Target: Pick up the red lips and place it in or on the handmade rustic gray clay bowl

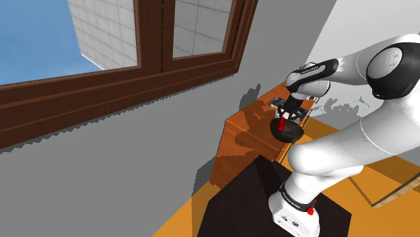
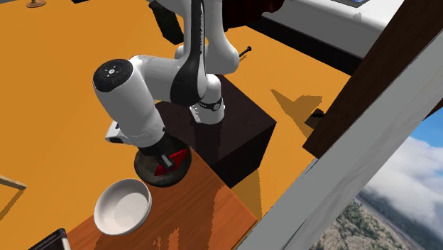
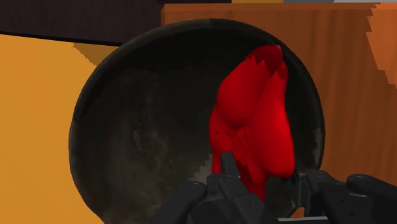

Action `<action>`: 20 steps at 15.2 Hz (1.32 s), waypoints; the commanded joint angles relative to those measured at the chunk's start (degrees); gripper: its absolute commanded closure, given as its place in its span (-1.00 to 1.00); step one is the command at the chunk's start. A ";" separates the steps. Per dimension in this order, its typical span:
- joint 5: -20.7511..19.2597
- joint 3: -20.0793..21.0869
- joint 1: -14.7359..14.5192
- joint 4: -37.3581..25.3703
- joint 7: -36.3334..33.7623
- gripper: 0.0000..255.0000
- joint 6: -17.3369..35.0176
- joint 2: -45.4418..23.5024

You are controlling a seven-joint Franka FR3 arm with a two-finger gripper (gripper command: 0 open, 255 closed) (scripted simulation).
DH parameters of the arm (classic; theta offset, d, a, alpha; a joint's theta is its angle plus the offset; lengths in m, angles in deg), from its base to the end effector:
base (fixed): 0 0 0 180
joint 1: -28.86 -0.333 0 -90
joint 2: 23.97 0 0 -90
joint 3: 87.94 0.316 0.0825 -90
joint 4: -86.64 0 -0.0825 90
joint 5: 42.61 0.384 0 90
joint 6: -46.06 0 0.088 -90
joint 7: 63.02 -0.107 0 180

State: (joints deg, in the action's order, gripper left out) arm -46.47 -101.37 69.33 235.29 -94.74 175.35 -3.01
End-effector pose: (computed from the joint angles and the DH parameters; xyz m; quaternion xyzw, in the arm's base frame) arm 0.2418 -0.3309 0.3796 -0.7523 0.6585 -0.0129 0.0132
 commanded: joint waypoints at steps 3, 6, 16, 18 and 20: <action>-0.18 0.36 0.10 -1.66 -0.30 1.00 -3.58 1.92; -0.23 0.60 0.14 -3.13 -0.47 1.00 -6.22 3.10; -0.20 1.35 0.14 -8.77 -0.86 1.00 -14.67 5.93; -0.16 1.48 0.12 -10.03 -0.91 1.00 -16.30 6.30; -0.12 1.61 0.10 -11.33 -0.96 1.00 -17.92 6.62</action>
State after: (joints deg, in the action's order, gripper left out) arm -46.60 -99.80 69.43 224.71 -95.71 158.34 3.46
